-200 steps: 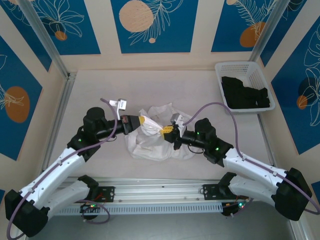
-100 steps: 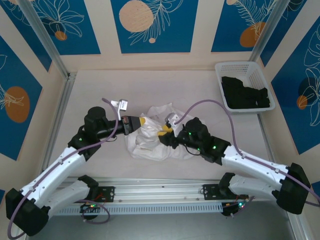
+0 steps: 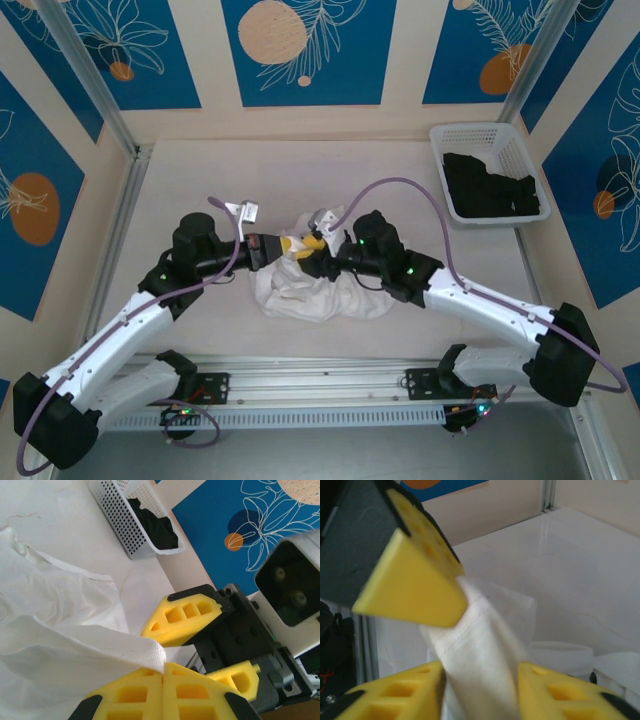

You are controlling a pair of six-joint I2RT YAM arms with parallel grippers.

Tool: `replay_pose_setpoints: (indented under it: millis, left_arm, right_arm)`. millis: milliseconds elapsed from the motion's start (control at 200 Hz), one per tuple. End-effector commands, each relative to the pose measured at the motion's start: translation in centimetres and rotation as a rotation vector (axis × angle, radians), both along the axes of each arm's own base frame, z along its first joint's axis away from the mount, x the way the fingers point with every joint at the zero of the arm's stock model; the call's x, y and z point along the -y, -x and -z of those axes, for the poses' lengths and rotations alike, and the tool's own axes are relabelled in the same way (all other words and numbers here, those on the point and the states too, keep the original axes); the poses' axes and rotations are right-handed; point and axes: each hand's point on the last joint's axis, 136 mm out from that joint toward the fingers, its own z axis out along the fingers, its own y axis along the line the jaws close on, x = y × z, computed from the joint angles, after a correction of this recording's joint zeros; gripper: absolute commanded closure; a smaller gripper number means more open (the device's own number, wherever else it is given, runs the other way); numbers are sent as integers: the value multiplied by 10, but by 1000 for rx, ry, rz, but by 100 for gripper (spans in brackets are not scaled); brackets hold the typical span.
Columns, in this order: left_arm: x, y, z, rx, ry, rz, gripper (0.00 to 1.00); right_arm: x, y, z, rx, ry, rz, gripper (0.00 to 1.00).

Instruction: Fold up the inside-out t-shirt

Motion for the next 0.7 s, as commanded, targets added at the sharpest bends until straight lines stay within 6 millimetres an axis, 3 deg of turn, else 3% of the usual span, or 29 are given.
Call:
replay_pose_setpoints:
  millis: [0, 135, 195, 360, 515, 690]
  left_arm:
    - [-2, -2, -14, 62, -7, -3, 100]
    - [-10, -11, -16, 80, -40, -73, 100]
    - [-18, -18, -14, 88, -66, -134, 100]
    - [-28, -21, -6, 101, -93, -190, 75]
    - [-22, -8, 1, 81, -57, -125, 57]
    - [-26, -1, 18, 63, -86, -127, 47]
  right_arm:
    - [-11, 4, -11, -44, -37, -58, 74]
    - [-7, 5, -3, -124, -67, -60, 100]
    - [-2, 6, -13, -171, -151, -73, 100]
    - [9, 3, -43, -289, -388, -85, 100]
    - [15, -7, -50, -343, -488, -36, 100]
    - [19, -11, -52, -329, -523, -29, 100]
